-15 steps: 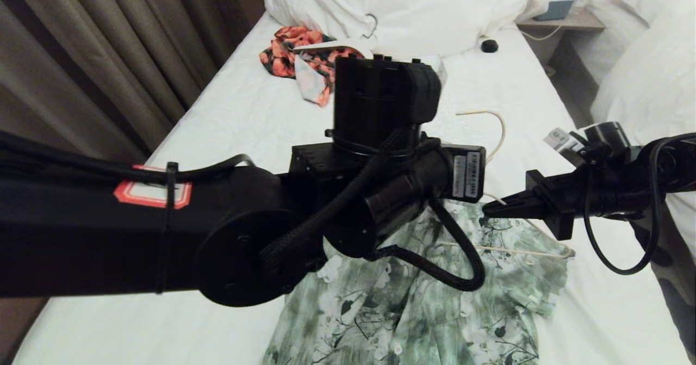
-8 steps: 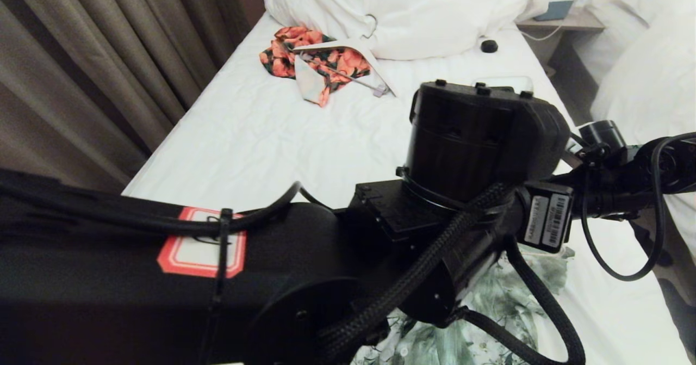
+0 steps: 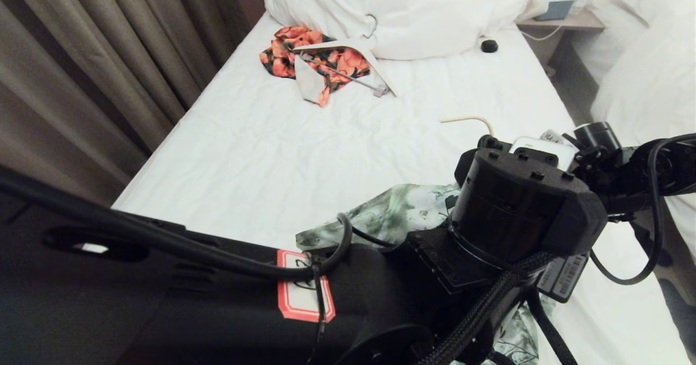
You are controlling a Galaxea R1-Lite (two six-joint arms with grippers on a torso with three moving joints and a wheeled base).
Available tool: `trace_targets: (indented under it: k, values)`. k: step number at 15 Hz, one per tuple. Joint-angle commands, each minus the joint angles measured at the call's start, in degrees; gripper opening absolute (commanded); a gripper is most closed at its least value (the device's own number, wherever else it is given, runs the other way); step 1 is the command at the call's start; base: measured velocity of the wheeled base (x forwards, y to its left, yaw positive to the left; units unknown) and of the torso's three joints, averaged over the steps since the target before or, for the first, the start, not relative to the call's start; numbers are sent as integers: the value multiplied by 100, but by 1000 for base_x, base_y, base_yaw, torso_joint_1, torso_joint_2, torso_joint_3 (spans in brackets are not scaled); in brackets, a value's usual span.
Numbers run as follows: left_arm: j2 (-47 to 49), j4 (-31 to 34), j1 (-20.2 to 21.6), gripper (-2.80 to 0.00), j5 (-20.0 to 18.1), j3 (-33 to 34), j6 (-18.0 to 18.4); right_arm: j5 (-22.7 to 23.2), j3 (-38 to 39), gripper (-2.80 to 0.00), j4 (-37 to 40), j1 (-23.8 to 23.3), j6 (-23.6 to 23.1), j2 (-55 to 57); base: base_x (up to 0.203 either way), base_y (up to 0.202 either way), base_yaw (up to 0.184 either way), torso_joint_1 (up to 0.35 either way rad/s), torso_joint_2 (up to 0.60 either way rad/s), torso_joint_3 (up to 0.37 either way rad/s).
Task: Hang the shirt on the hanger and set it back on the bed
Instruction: Hook one side of the shirt onto the hanger
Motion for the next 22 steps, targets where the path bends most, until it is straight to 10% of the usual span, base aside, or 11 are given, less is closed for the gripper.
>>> trace_targets:
  k: [1, 19, 20, 22]
  values:
    - [29, -10, 3, 0, 21, 8, 2, 43, 14, -280, 12, 0, -38, -4, 0, 0, 0, 0, 0, 0]
    - [-935, -17, -323, 0, 389, 1829, 5, 184, 23, -280, 12, -61, -47, -48, 0, 0, 0, 0, 0, 0]
    - [-1052, -19, -319, -280, 393, 1973, 19, 184, 23, -280, 12, -61, -47, -45, 0, 0, 0, 0, 0, 0]
    - [-1334, -18, -273, -280, 395, 2355, 17, 184, 23, -280, 12, -52, -47, -30, 0, 0, 0, 0, 0, 0]
